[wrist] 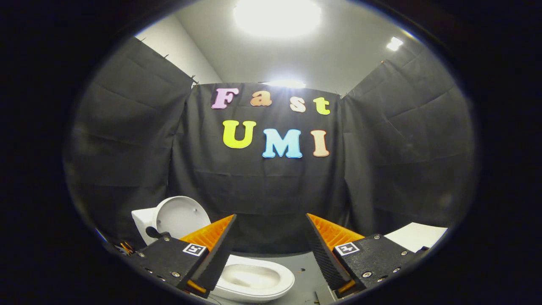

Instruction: Open the toilet lid.

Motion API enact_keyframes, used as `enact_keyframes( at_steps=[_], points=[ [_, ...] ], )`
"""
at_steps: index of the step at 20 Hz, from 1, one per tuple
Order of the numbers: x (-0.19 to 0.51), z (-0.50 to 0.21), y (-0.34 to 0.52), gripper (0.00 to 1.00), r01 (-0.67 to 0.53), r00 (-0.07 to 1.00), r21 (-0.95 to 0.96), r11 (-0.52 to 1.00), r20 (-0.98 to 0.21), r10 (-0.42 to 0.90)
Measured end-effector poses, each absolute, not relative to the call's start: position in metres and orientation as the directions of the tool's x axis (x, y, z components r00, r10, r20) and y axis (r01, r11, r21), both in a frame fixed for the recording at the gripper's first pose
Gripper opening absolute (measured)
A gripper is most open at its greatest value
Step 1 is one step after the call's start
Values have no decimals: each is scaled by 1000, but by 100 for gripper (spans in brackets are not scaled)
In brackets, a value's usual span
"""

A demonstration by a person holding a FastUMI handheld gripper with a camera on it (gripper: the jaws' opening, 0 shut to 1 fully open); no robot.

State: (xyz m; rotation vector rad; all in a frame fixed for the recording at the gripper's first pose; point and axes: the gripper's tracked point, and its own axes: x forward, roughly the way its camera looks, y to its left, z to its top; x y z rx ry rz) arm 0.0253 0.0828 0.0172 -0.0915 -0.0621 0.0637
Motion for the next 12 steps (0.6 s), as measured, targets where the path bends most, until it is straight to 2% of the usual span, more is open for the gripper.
enact_keyframes(
  at_steps=[5,12],
  points=[
    [16,27,59,95,-100,991,-114,988,79,109],
    [8,66,27,95,-75,990,-180,981,100,94]
  ],
)
